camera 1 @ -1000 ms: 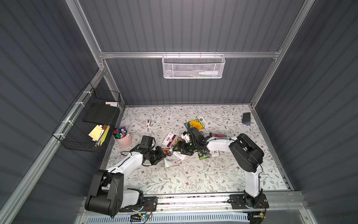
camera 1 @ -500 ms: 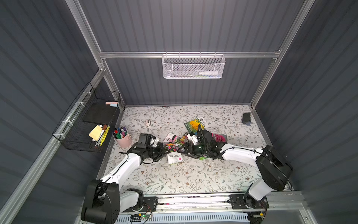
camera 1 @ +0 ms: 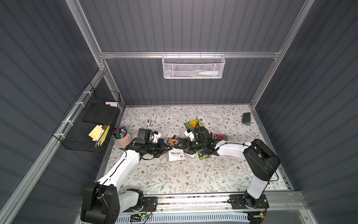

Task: Arrange the seed packets in a row
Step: Pick up the seed packet from the center of the board.

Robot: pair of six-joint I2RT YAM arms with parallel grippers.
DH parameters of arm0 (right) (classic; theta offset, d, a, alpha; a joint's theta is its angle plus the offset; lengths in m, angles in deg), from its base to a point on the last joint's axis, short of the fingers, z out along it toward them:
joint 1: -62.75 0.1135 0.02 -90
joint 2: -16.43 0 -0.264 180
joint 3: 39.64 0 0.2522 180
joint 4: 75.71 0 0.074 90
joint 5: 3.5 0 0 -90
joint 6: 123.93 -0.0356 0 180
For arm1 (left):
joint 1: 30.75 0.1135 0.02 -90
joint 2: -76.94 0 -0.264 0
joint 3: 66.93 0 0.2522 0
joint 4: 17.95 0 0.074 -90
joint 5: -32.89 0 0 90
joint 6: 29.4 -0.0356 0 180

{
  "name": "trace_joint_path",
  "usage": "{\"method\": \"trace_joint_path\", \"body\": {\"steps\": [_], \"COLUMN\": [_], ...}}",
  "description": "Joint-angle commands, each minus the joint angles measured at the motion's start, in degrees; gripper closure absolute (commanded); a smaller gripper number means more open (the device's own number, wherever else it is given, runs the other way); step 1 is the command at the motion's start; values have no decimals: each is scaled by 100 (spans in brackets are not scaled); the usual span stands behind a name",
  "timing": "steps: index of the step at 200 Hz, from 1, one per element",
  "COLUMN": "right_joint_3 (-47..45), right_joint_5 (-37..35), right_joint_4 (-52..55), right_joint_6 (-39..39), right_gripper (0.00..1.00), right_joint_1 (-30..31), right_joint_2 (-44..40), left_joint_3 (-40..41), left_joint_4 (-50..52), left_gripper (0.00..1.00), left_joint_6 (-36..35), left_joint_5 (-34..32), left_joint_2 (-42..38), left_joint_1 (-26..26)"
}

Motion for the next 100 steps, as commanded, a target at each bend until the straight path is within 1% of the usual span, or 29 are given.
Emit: {"method": "trace_joint_path", "body": {"steps": [1,6,19,37,58,59,64,74,76,79,82,88,94,100], "right_joint_3": [-98,-146,-185,-167,-194,-194,-194,-185,-181,-177,-176,-176,-189,-193], "right_joint_5": [305,324,352,395,409,409,417,443,452,453,453,460,445,428], "right_joint_4": [-1082,-1323,-1553,-1535,-1572,-1571,-1574,-1578,-1580,-1575,-1576,-1556,-1553,-1534], "right_joint_6": [-586,-696,-836,-828,-835,-822,-819,-809,-810,-809,-807,-788,-776,-757], "right_gripper": [43,46,54,65,81,83,86,95,98,100,100,100,100,100], "right_joint_1": [-28,-30,-41,-36,-39,-39,-39,-39,-39,-39,-37,-32,-26,-30], "right_joint_2": [70,94,132,162,179,187,202,226,238,248,259,269,284,286], "left_joint_3": [-143,-131,-110,-93,-113,-116,-124,-152,-158,-171,-187,-215,-256,-338], "left_joint_4": [404,444,473,550,720,730,767,876,904,947,985,1067,1169,1352], "left_gripper": [100,100,100,100,100,100,100,95,94,91,87,75,60,40], "left_joint_6": [-392,-426,-451,-477,-558,-562,-584,-629,-634,-656,-662,-670,-665,-715], "left_joint_5": [11,-24,-107,-237,-362,-370,-398,-488,-513,-537,-575,-645,-703,-754], "left_joint_2": [15,8,21,40,63,66,72,73,76,77,78,78,75,78], "left_joint_1": [-34,-34,-34,-34,-34,-34,-34,-34,-31,-26,-25,-29,-21,-12]}}
